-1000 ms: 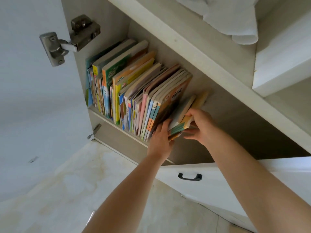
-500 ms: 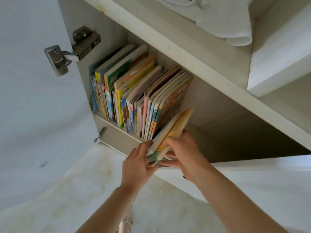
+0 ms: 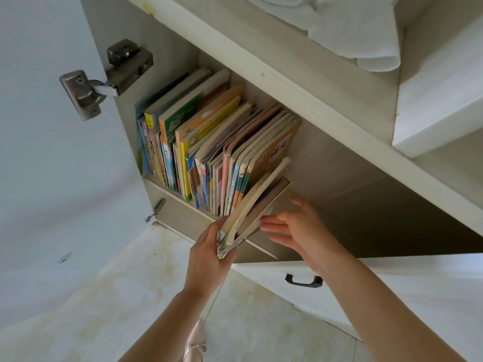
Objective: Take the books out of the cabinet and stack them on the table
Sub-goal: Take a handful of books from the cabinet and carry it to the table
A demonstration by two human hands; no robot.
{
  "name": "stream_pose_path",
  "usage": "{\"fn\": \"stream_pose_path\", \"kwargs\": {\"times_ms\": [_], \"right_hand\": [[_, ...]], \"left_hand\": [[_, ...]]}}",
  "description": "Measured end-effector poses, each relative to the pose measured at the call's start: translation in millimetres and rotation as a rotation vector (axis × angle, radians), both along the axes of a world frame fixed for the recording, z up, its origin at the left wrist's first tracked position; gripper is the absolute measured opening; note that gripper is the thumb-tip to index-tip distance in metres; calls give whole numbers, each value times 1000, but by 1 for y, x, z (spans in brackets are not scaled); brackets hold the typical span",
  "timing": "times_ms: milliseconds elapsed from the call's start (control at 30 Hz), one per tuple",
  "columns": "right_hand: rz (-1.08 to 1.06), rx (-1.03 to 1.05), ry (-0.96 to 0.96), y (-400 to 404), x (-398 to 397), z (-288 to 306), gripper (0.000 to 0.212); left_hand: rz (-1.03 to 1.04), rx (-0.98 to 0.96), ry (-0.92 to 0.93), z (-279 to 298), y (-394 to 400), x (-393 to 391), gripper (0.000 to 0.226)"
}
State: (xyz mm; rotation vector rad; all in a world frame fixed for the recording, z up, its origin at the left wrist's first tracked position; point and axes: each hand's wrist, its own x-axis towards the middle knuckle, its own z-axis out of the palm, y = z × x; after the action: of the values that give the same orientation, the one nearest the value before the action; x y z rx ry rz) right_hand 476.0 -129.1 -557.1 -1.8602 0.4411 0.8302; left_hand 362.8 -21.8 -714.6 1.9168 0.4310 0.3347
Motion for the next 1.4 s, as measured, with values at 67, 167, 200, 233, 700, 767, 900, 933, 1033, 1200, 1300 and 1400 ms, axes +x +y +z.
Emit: {"fn": "stream_pose_path", "kwargs": {"times_ms": [67, 167, 200, 233, 700, 767, 900, 933, 1033, 1200, 1300, 1400], "right_hand": [[11, -59, -53, 1, 8, -9, 67], [140, -140, -193, 0, 19, -25, 87], [208, -187, -231, -1, 22, -30, 87], [265, -224, -245, -3, 26, -36, 84], [484, -170, -266, -6, 21, -58, 51], [499, -166, -272, -9, 19, -59, 51], [467, -146, -256, -12, 6, -60, 38], [463, -132, -241, -12, 1, -57, 36], [498, -76, -201, -11, -17, -37, 35], [507, 41, -194, -9, -59, 16, 41], [504, 110, -194, -8, -90, 53, 43], [497, 179, -220, -3, -123, 83, 37]], "left_hand": [[-26, 11, -12, 0, 3, 0, 58], [-27, 22, -34, 2, 7, -5, 53], [-17, 10, -37, 2, 8, -7, 51], [-1, -21, -34, 2, 9, -9, 49], [76, -203, 46, 2, 33, -11, 50], [70, -255, 92, 0, 36, -15, 45], [106, -369, 192, 3, 43, -32, 37], [99, -399, 189, 8, 47, -37, 41], [55, -395, 190, 36, 62, -57, 57], [110, -563, 183, 108, 75, -98, 62], [194, -753, 173, 148, 77, -126, 68], [249, -946, 151, 184, 75, -159, 64]]}}
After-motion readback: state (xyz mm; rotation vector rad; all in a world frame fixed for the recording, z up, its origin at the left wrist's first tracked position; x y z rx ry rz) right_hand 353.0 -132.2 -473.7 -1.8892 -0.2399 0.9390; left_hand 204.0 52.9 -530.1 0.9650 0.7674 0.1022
